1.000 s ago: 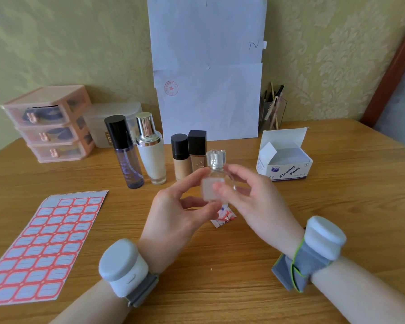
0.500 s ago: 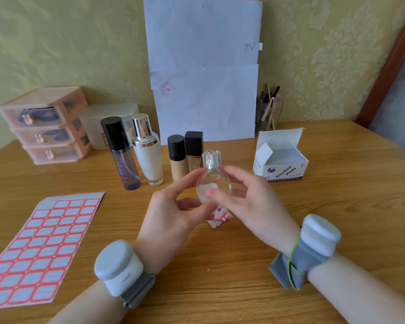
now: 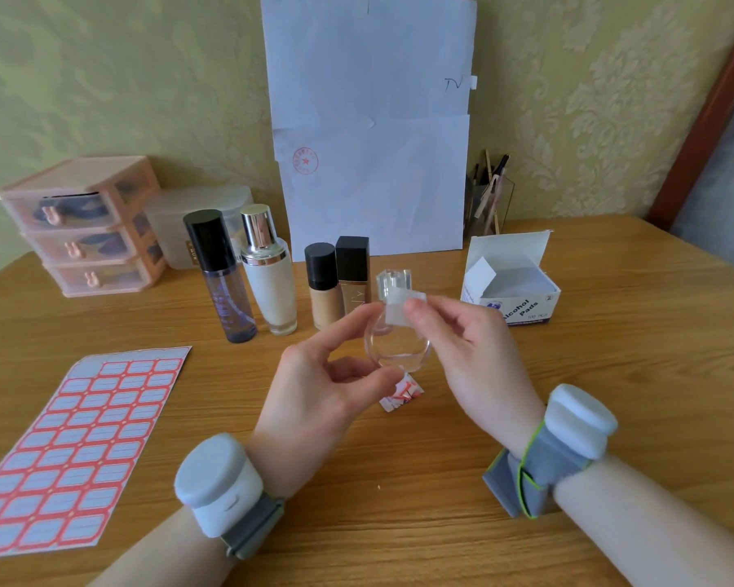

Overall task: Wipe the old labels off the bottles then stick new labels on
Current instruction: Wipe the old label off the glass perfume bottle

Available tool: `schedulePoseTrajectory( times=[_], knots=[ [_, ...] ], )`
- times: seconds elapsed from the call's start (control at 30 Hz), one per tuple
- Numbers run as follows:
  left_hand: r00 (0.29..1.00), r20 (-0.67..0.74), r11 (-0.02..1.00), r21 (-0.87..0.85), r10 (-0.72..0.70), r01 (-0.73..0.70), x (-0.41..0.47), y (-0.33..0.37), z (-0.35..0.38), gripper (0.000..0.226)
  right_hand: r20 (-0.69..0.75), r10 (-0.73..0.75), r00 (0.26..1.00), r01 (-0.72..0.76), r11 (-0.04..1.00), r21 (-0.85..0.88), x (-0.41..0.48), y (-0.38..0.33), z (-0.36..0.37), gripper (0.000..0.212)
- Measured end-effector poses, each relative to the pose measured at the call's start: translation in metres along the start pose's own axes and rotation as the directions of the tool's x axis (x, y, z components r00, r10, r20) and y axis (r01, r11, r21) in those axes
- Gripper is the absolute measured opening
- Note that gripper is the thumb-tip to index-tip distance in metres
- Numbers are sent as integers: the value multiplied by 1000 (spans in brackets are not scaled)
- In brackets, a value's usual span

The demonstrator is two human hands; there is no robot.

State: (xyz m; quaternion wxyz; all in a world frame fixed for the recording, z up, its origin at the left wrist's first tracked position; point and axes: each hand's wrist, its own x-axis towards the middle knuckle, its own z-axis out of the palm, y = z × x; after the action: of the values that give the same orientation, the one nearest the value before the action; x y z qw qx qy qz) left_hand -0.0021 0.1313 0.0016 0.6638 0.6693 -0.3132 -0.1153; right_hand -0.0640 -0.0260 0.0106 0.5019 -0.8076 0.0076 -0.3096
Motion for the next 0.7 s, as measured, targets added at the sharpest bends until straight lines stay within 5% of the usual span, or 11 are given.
schedulePoseTrajectory(
  times=[0.1, 0.33, 0.43, 0.57, 0.7],
  knots=[
    [999, 4, 998, -61, -32, 32, 2, 0, -2, 58, 21, 55, 998, -55, 998, 2, 1, 5, -4, 46],
    [1000, -14, 996, -91, -20, 19, 3, 0, -4, 63, 166, 81, 983, -93, 993, 68, -3, 2, 1, 31],
    [1000, 6, 998, -62, -9, 10, -1, 0, -1, 59, 95, 110, 989, -116, 991, 62, -4, 3, 6, 43],
    [1000, 14, 999, -33, 13, -12, -1, 0, 2, 57, -9, 84, 996, -83, 992, 96, -1, 0, 2, 19],
    [1000, 16, 993, -111, -27, 29, 4, 1, -2, 57, -59, 54, 997, -51, 997, 55, 3, 7, -3, 38]
  ],
)
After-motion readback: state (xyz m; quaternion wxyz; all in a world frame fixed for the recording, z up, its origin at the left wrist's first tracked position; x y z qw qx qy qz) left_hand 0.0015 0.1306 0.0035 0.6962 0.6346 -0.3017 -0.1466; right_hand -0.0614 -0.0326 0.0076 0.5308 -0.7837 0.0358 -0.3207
